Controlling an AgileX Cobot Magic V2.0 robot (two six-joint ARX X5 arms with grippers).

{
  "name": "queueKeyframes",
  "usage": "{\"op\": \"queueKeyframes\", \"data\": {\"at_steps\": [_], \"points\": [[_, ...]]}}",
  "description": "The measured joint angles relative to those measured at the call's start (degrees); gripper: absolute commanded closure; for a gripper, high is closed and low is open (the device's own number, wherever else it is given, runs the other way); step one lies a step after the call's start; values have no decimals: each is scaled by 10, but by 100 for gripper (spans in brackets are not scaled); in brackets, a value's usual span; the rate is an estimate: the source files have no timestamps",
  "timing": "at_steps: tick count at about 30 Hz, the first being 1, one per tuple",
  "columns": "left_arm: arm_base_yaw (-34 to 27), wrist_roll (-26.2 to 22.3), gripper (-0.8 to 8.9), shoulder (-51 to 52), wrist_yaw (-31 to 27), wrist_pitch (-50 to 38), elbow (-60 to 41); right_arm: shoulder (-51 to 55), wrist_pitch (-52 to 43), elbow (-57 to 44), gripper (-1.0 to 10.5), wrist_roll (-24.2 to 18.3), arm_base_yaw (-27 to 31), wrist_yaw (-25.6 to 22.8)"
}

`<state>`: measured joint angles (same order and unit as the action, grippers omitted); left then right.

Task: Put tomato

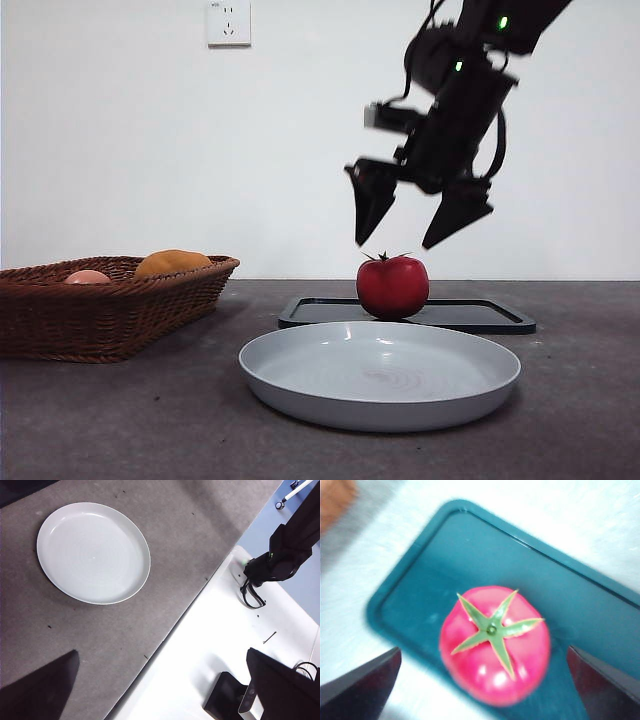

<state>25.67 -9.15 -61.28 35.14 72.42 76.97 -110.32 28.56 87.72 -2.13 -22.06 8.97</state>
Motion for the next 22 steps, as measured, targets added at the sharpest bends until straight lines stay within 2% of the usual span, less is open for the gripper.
{"op": "queueKeyframes", "data": {"at_steps": [7,22], "points": [[0,0,224,0,0,0,0,75,94,0,403,1,0,19],[0,0,224,0,0,0,0,324,315,0,403,2,0,38]]}}
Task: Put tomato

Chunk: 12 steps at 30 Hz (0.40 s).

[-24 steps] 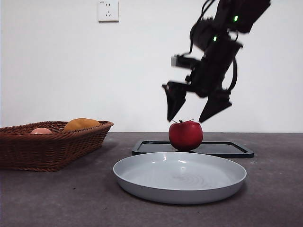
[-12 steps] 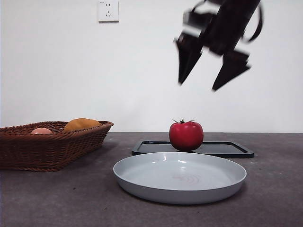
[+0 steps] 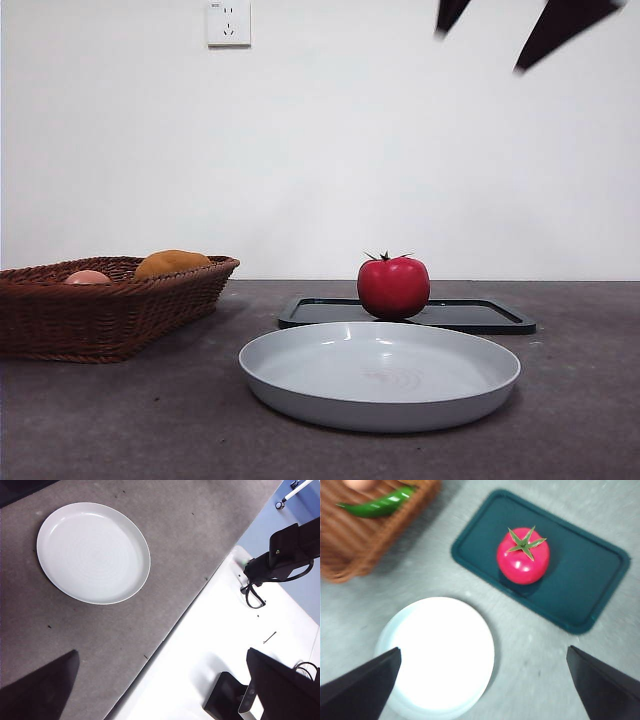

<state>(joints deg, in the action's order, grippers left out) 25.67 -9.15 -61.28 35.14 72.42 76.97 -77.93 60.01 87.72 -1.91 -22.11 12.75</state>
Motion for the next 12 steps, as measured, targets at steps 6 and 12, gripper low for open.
{"op": "queueKeyframes", "data": {"at_steps": [6,12], "points": [[0,0,224,0,0,0,0,90,55,0,403,1,-5,45],[0,0,224,0,0,0,0,143,95,-2,404,2,-34,86]]}}
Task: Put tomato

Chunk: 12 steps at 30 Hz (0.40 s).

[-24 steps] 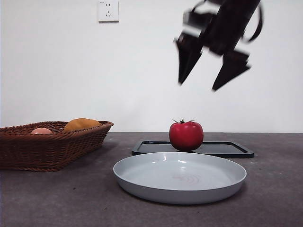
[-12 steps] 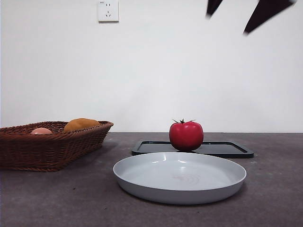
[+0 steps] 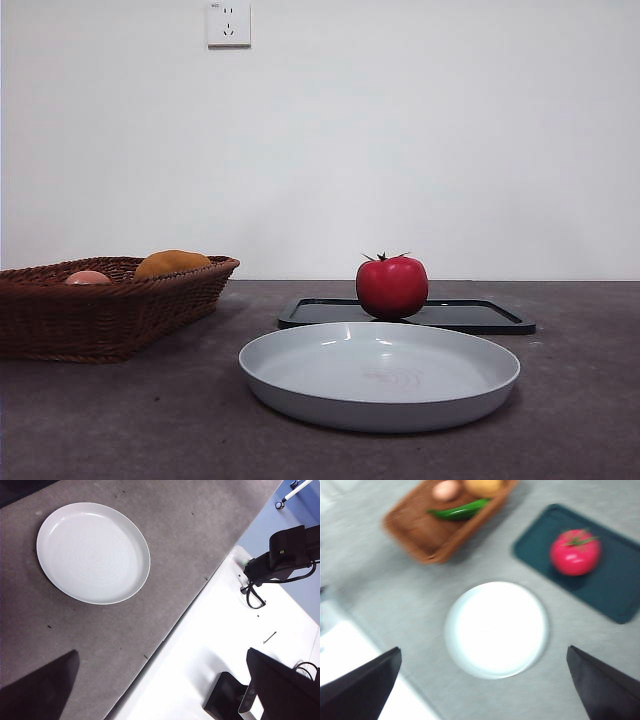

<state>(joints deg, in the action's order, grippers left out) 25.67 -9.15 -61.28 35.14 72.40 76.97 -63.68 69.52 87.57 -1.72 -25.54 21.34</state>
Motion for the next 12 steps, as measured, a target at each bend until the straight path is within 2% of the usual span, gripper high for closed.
{"op": "queueKeyframes", "data": {"at_steps": [5,12], "points": [[0,0,224,0,0,0,0,29,12,-44,404,0,-33,14],[0,0,224,0,0,0,0,60,8,-156,404,1,-61,16]]}}
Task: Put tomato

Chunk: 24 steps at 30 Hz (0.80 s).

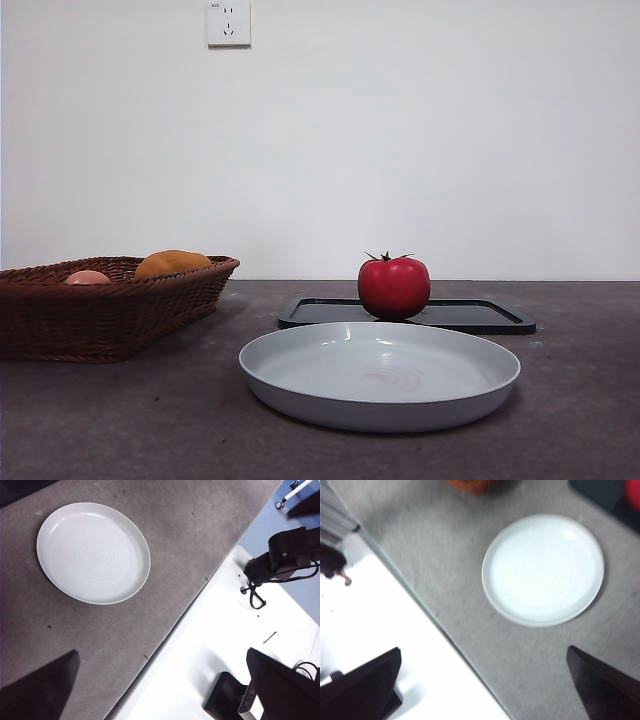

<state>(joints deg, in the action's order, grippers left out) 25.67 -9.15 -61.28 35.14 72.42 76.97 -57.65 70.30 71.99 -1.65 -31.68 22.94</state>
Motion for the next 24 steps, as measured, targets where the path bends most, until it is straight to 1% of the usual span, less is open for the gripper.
{"op": "queueKeyframes", "data": {"at_steps": [4,16,18,20,21,23,24], "points": [[0,0,224,0,0,0,0,12,-14,-31,404,4,-2,14],[0,0,224,0,0,0,0,12,-39,-32,404,6,-2,24],[0,0,229,0,0,0,0,12,-39,-32,442,6,-2,24],[0,0,290,0,0,0,0,12,-39,-32,547,6,-2,24],[0,0,356,0,0,0,0,12,-39,-32,627,6,-2,24],[0,0,494,0,0,0,0,12,-39,-32,744,6,-2,24],[0,0,592,0,0,0,0,12,-40,-32,805,6,-2,24]]}}
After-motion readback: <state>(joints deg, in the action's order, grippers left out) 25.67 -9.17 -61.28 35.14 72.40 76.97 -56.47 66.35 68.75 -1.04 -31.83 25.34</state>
